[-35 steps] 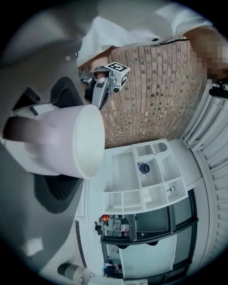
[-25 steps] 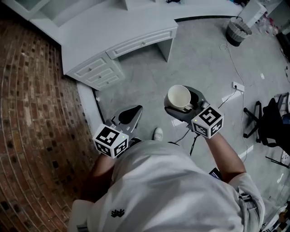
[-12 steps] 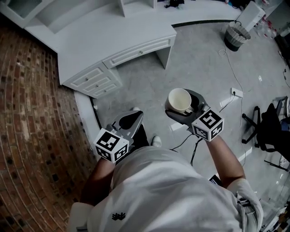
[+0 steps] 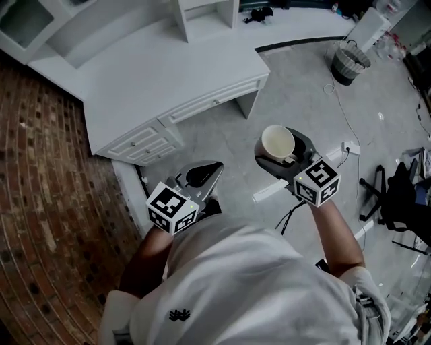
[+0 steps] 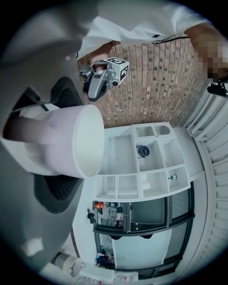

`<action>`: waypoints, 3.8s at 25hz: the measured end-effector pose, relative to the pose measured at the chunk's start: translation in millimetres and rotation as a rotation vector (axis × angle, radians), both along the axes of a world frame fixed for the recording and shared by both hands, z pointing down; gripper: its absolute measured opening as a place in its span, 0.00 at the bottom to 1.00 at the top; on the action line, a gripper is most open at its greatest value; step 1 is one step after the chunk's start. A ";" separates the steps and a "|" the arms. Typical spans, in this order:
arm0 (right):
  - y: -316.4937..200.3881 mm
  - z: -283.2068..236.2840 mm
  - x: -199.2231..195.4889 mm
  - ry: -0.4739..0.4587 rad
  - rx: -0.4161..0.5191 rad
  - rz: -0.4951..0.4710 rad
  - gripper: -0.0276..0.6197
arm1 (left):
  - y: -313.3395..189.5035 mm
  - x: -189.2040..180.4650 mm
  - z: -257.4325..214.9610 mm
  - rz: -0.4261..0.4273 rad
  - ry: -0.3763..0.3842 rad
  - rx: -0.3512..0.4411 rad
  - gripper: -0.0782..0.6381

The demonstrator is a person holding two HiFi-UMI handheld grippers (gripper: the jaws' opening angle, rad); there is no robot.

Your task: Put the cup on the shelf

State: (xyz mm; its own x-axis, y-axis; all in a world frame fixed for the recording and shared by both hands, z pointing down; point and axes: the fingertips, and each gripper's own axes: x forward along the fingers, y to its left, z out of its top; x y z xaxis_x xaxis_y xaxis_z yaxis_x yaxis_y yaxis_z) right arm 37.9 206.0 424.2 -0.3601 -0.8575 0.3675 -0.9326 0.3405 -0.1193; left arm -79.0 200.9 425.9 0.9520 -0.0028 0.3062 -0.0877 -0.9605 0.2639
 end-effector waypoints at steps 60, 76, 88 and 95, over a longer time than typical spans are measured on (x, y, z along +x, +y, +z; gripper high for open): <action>-564.4 -31.4 211.1 0.080 0.083 -0.273 0.72 | -404.5 141.4 -10.2 -0.421 -0.014 -0.020 0.12; -677.4 -35.8 222.7 0.100 0.112 -0.313 0.72 | -453.4 135.8 -10.2 -0.562 -0.032 -0.009 0.12; -746.2 -22.7 228.5 0.106 0.097 -0.283 0.72 | -469.4 125.4 -6.3 -0.627 -0.039 -0.020 0.12; -773.5 -8.6 231.8 0.103 0.082 -0.268 0.72 | -474.1 116.6 -2.7 -0.653 -0.067 -0.027 0.12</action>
